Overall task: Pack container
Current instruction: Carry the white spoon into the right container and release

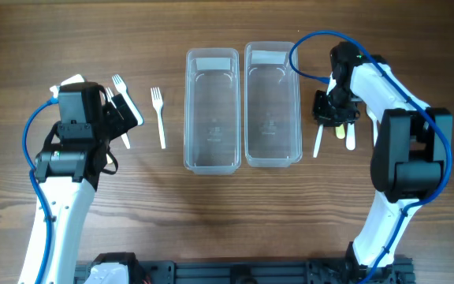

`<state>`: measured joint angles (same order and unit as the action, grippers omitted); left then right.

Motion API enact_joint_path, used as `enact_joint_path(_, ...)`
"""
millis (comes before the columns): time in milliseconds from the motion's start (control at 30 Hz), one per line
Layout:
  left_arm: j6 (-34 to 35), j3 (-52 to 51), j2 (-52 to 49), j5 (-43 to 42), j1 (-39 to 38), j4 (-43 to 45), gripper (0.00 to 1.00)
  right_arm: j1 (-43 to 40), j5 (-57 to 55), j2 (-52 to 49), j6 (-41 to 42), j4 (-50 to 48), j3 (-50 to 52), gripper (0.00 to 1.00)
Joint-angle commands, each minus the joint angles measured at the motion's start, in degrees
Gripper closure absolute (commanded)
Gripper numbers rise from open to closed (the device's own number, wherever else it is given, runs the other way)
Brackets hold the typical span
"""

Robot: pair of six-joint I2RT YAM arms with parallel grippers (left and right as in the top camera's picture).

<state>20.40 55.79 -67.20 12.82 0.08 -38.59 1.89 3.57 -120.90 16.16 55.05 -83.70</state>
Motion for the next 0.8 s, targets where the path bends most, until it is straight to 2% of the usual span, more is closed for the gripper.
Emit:
enact_joint_path(0,-0.70,1.11,-0.22,0.74,0.31,0.13,0.00,0.17,-1.51,-0.85,0.37,0.04,1.68,0.95)
enact_joint_path(133,-0.70,1.11,-0.22,0.74,0.31,0.13,0.00,0.20,-1.57,5.77,0.31,1.84,-1.95,0.96)
enact_joint_path(267,-0.70,1.11,-0.22,0.74,0.31,0.13,0.00,0.20,1.68,16.87,-1.14,1.07,-3.32,0.96)
enact_joint_path(433,-0.70,1.11,-0.22,0.74,0.31,0.13,0.00,0.57,15.41,28.35,-1.09,-1.40,-3.30,0.96)
enact_joint_path(567,-0.70,1.11,-0.22,0.74,0.31,0.13,0.00,5.35,16.50,29.49,1.81,-2.69,-2.84,0.96)
enact_joint_path(667,-0.70,1.11,-0.22,0.74,0.31,0.13,0.00,11.54,10.75,27.10,4.00,-5.20,-0.13,0.96)
enact_joint_path(767,-0.70,1.11,-0.22,0.74,0.31,0.13,0.00,17.27,4.28,20.41,5.07,-6.69,1.03,0.96)
